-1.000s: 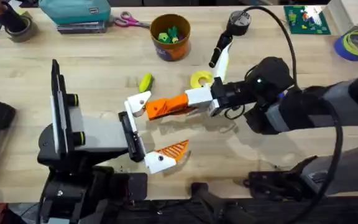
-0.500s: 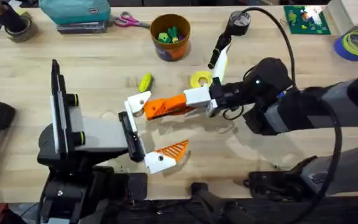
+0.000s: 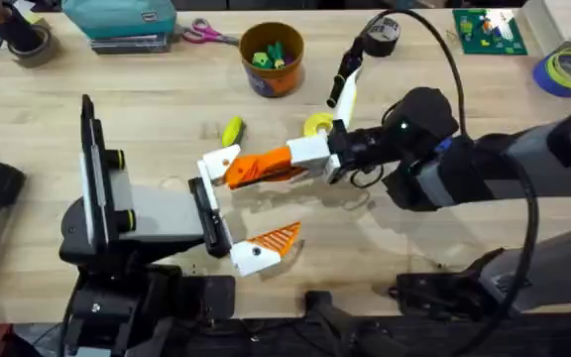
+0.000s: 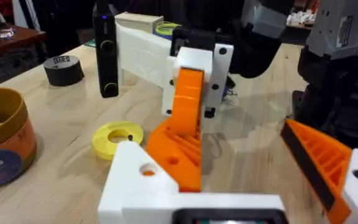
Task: Pick up the gripper from the table and insert it into the empty holder that is missing its gripper. Then pick up a screw, insert it into the mounting hole, and use the screwdriver to tighten it. Finally, clean up the table by picking up the vegetable and placing it into the bucket.
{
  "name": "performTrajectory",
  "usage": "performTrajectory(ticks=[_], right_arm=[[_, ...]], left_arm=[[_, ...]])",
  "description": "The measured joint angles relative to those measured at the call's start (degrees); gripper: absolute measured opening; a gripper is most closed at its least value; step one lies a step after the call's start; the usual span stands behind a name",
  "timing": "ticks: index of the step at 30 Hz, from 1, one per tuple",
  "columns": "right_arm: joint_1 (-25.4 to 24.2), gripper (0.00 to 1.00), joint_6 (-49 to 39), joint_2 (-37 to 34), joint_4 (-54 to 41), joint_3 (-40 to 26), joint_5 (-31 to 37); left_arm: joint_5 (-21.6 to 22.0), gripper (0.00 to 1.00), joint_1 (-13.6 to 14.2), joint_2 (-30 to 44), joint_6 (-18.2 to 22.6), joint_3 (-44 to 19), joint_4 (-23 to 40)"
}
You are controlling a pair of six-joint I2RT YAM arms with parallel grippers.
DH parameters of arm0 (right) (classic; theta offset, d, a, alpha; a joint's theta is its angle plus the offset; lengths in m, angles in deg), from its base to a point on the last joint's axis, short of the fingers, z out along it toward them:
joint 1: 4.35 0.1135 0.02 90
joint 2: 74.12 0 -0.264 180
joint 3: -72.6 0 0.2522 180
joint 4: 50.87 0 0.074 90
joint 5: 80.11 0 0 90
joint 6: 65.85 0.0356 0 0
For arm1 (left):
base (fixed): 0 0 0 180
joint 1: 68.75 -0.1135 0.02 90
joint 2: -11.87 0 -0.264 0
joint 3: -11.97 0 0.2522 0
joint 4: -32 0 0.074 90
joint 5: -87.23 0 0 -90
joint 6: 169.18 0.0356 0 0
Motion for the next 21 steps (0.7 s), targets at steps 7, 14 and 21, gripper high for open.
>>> performTrajectory(ticks=[7, 14, 21], right_arm=[[0.15, 0.008, 0.0, -2.22, 0.25, -1.97, -0.06], [1.11, 0.008, -0.02, -4.63, 0.33, -4.73, 0.02], [1.81, 0.008, 0.0, -5.4, 0.29, -5.76, 0.02]], left_arm=[[0.02, 0.986, 0.0, 0.0, -0.04, 0.0, 0.02], [0.17, 0.986, 0.0, 0.0, -0.15, 0.0, 0.0], [0.24, 0.986, 0.0, 0.0, -0.2, 0.0, 0.0]])
